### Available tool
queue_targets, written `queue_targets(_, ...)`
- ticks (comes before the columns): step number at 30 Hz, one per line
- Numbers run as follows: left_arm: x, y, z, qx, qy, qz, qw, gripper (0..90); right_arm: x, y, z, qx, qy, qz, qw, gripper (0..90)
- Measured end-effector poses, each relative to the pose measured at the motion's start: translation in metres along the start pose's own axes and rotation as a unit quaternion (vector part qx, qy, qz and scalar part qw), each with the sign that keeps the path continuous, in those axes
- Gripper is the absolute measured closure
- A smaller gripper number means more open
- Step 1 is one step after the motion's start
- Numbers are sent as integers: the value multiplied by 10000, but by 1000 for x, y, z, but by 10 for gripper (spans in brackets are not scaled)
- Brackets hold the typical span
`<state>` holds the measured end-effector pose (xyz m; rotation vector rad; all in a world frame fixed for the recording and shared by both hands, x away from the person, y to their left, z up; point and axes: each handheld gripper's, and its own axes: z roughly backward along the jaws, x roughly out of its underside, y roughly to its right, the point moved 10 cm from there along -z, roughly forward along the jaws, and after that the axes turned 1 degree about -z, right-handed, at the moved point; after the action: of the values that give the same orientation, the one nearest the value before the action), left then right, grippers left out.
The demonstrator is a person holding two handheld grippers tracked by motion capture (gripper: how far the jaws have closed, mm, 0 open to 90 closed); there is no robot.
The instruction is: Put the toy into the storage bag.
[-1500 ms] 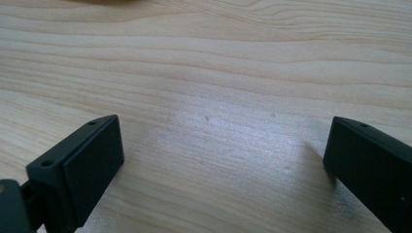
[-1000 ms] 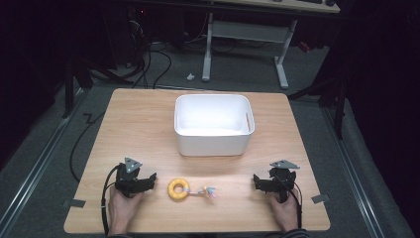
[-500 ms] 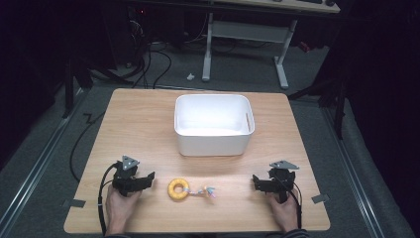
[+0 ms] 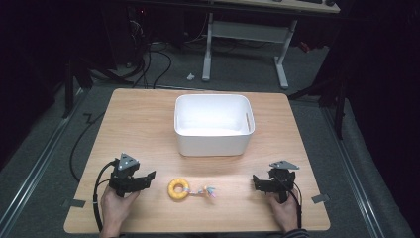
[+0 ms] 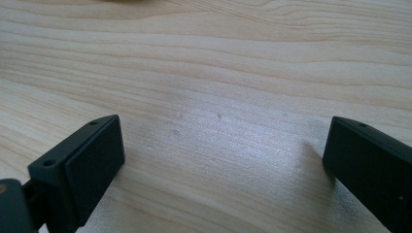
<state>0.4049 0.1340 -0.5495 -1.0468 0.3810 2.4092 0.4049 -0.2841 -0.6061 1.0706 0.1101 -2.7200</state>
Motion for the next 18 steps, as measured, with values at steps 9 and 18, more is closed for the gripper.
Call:
queue_targets(9,-13,20,7,193,-149,-222,9995,337,0,0,0,-8,3,7,10000,13)
queue_targets(18,-22,46,6,578,-325,-378,9971,365,-1,-1,0,-25,37,25,10000,27)
